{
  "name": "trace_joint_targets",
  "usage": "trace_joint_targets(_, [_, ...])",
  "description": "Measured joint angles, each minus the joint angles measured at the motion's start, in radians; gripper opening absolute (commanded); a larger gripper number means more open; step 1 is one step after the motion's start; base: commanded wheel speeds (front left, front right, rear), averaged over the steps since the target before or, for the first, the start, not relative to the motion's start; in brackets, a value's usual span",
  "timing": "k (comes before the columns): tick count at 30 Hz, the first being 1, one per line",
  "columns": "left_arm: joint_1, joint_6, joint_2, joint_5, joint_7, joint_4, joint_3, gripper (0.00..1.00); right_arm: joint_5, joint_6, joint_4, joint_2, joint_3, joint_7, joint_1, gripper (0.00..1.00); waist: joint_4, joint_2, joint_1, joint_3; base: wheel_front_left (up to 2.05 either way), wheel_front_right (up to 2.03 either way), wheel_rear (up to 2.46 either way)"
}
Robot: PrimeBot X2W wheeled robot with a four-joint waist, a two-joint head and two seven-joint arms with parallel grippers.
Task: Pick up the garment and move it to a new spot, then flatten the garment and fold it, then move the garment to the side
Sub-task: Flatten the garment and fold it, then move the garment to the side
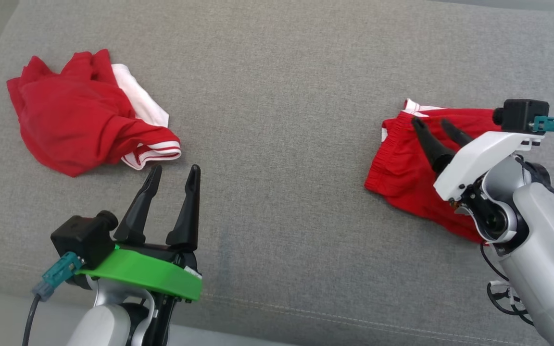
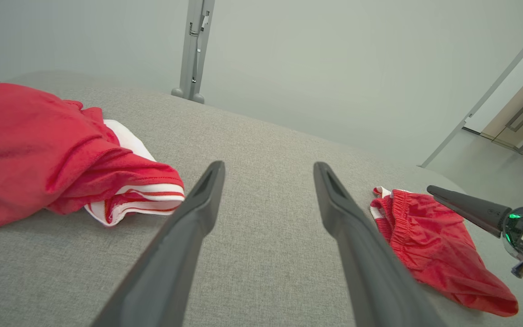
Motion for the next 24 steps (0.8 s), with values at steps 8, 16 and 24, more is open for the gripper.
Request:
trace_joint_targets(8, [0.029, 0.004, 0.01, 0.0, 0.0, -0.017, 0.009, 1.0, 0.004, -0.002, -0.017, -0.031, -0.061, -0.043, 0.069, 1.0, -0.064, 0.0, 0.0, -0.014, 0.0, 0.0, 0.0])
trace_joint_targets(16, [0.028, 0.003, 0.015, 0.012, 0.011, -0.041, -0.012, 1.0, 0.06, -0.002, 0.002, -0.037, -0.151, -0.085, 0.157, 1.0, -0.096, 0.0, 0.0, 0.008, 0.0, 0.0, 0.0])
trace_joint_targets(24, [0.026, 0.009, 0.034, 0.025, 0.023, -0.058, -0.012, 1.0, 0.133, -0.002, 0.038, -0.015, -0.213, -0.112, 0.204, 1.0, -0.075, 0.0, 0.0, 0.041, 0.0, 0.0, 0.0])
